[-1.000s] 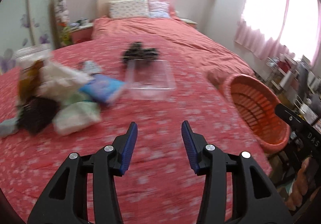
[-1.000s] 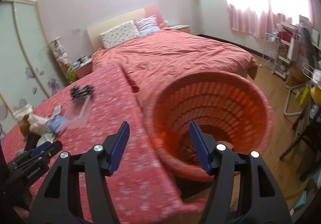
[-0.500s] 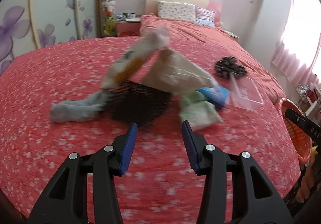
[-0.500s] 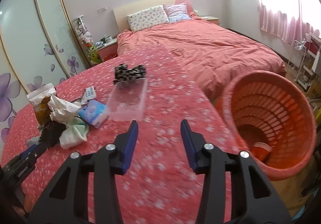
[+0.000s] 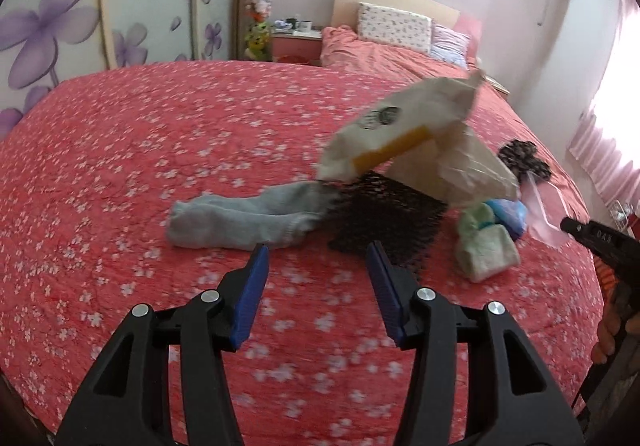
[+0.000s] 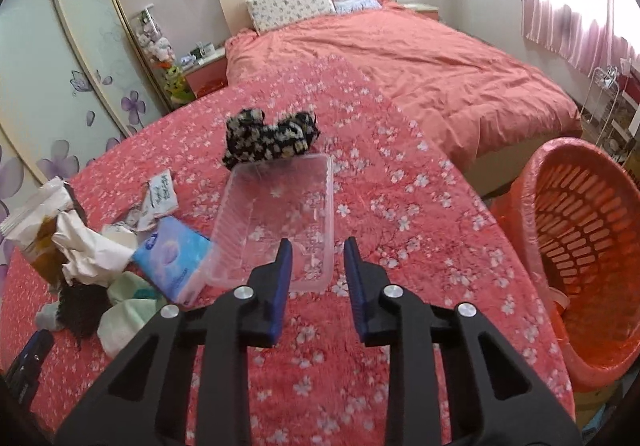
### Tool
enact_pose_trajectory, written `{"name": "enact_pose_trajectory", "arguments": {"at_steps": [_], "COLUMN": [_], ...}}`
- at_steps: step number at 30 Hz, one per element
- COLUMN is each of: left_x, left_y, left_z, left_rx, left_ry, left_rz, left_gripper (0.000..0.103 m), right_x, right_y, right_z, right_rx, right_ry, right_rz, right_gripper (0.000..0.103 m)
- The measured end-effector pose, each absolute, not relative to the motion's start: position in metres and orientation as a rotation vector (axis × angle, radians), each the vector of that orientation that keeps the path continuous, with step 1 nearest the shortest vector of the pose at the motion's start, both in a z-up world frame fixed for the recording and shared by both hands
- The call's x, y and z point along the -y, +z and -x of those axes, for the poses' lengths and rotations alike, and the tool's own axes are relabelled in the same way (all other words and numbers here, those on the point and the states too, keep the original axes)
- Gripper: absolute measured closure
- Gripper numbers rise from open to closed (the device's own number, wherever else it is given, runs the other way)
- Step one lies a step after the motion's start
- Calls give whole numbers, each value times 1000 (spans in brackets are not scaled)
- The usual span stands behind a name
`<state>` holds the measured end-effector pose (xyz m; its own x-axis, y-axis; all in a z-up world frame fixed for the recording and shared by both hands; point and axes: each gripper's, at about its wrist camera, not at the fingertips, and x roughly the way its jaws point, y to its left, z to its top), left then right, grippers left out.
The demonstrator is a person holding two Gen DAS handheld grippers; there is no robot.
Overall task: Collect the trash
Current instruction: 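Move both tools back to the bed toward the sock and plastic tray, then grasp the clear plastic tray with the right tool while the left tool grasps the grey sock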
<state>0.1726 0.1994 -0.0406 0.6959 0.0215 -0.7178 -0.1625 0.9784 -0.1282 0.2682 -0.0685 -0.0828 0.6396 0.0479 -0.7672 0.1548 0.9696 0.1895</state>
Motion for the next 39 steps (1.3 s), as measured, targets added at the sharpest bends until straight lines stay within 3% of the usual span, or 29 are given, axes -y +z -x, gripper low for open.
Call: {"name": "enact_pose_trajectory", "arguments": {"at_steps": [4, 21, 24, 26, 39], "left_x": [-211, -236, -233, -232, -231], "left_y": [-43, -61, -61, -62, -12], "left_z": [-175, -206, -204, -201, -152], "left_rx": [-803, -879, -873, -867, -743], "left_ry": [126, 151, 130, 123, 85], "left_rz": [205, 174, 157, 145, 179], "left_gripper": [52, 51, 71, 93, 95], "right_x": [65, 87, 87, 88, 90], "right_y": [-90, -86, -85, -84, -56], "right_z": [-273, -234, -228, -226, -183], "right_rx": [-910, -889, -888, -886, -825], "right_ry": [-62, -83, -85, -87, -72], "right_rz": [-229, -267, -264, -264, -263], "right_gripper": [96, 97, 97, 97, 97]}}
